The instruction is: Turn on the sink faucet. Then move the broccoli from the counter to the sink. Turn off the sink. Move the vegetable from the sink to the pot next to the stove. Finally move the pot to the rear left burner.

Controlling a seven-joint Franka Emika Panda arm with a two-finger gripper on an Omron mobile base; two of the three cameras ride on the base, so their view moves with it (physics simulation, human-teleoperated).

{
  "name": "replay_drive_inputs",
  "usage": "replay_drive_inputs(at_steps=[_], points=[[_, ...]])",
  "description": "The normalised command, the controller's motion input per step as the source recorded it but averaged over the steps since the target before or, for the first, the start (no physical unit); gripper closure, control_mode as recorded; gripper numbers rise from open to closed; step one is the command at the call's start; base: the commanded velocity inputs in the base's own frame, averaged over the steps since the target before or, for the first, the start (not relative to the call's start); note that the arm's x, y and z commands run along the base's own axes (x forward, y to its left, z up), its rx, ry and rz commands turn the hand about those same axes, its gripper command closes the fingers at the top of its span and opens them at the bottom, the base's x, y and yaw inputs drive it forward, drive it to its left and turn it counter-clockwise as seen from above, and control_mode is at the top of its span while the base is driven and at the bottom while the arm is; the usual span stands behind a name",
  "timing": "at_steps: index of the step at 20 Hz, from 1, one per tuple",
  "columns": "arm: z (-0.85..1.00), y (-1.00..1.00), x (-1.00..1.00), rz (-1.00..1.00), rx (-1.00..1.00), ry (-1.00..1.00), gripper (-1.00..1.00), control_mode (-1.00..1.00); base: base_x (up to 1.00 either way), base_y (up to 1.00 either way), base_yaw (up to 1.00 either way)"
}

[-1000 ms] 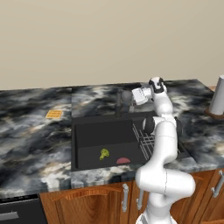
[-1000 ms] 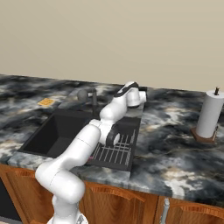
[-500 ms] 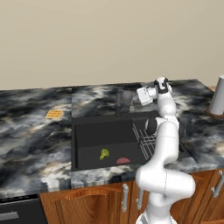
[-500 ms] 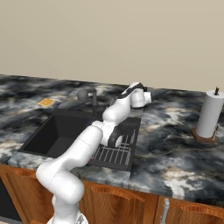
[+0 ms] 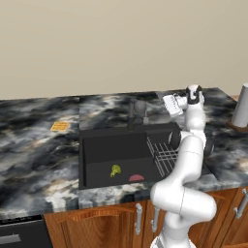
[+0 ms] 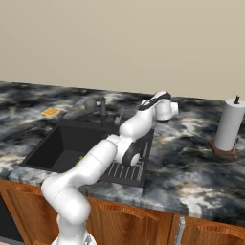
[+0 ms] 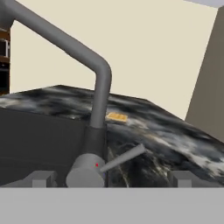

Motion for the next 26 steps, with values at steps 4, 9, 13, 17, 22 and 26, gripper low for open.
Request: replay_drive_inputs(at_steps=[4, 9, 13, 17, 22, 26], points=[[0.57, 0.14, -0.63, -0.07, 0.0, -0.11, -1.0, -1.0, 0.0, 0.0, 0.0], [0.55, 0.21, -0.59, -0.09, 0.0, -0.04, -1.0, -1.0, 0.0, 0.0, 0.0], [0.18, 0.39, -0.44, -0.08, -0.04, -0.02, -1.0, -1.0, 0.0, 0.0, 0.0], [0.0, 0.41, -0.59, -0.16, 0.01, -0.01, -1.0, -1.0, 0.0, 0.0, 0.0], [0.02, 0.36, -0.74, -0.2, 0.07, 0.07, -1.0, -1.0, 0.0, 0.0, 0.0], [0.15, 0.26, -0.83, -0.12, 0.01, 0.01, -1.0, -1.0, 0.0, 0.0, 0.0]])
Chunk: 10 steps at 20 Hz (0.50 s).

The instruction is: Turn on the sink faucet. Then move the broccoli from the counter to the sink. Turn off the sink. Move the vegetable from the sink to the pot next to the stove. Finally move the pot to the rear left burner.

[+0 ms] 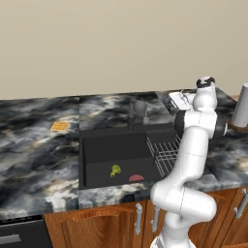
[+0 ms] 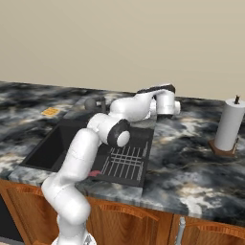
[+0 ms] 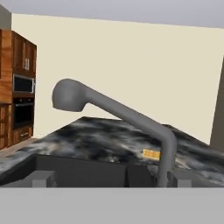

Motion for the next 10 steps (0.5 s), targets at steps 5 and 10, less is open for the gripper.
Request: replay_drive_inputs(at_steps=[5, 10], points=[[0.37, 0.18, -0.93, -0.16, -0.01, -0.02, -1.0, -1.0, 0.0, 0.0, 0.0], [0.37, 0.15, -0.87, -0.2, -0.06, -0.01, -1.0, -1.0, 0.0, 0.0, 0.0]])
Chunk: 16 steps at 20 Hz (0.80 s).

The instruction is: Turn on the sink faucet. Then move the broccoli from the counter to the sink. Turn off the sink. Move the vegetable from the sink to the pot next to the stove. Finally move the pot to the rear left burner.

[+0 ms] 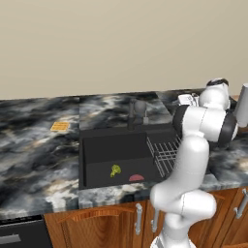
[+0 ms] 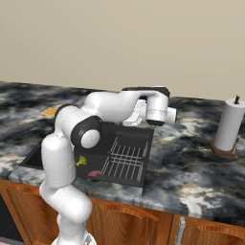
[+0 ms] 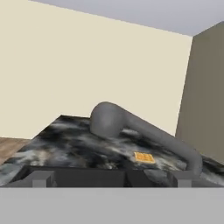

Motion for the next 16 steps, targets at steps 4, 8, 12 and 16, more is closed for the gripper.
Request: replay_drive_inputs(at_steps=[4, 8, 12, 16], points=[[0.41, 0.25, -0.67, -0.22, -0.08, 0.01, -1.0, -1.0, 0.0, 0.0, 0.0], [0.39, 0.25, -0.58, -0.21, -0.14, 0.06, -1.0, -1.0, 0.0, 0.0, 0.0], [0.29, 0.29, -0.57, -0.19, -0.18, 0.14, -1.0, -1.0, 0.0, 0.0, 0.0], [0.03, 0.56, -0.48, -0.12, -0.2, 0.26, -1.0, -1.0, 0.0, 0.0, 0.0]])
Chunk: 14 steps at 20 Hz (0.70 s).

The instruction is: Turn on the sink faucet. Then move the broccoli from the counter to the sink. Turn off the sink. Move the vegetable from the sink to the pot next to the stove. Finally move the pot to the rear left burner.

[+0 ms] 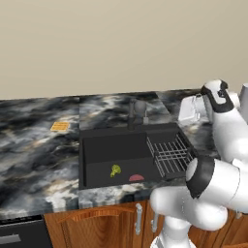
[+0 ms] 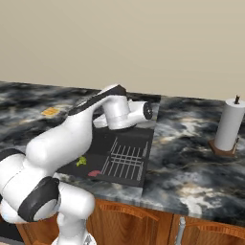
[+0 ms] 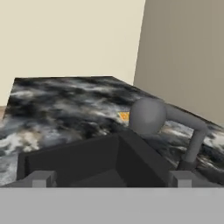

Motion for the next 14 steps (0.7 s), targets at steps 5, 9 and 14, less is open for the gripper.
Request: replay_drive_inputs(at_steps=[5, 9, 14], points=[[0.0, 0.61, -0.48, -0.14, -0.17, 0.3, -1.0, -1.0, 0.0, 0.0, 0.0], [-0.07, 0.55, -0.43, -0.19, -0.09, 0.31, -1.0, -1.0, 0.0, 0.0, 0.0], [-0.09, 0.48, -0.49, -0.26, -0.05, 0.29, -1.0, -1.0, 0.0, 0.0, 0.0]])
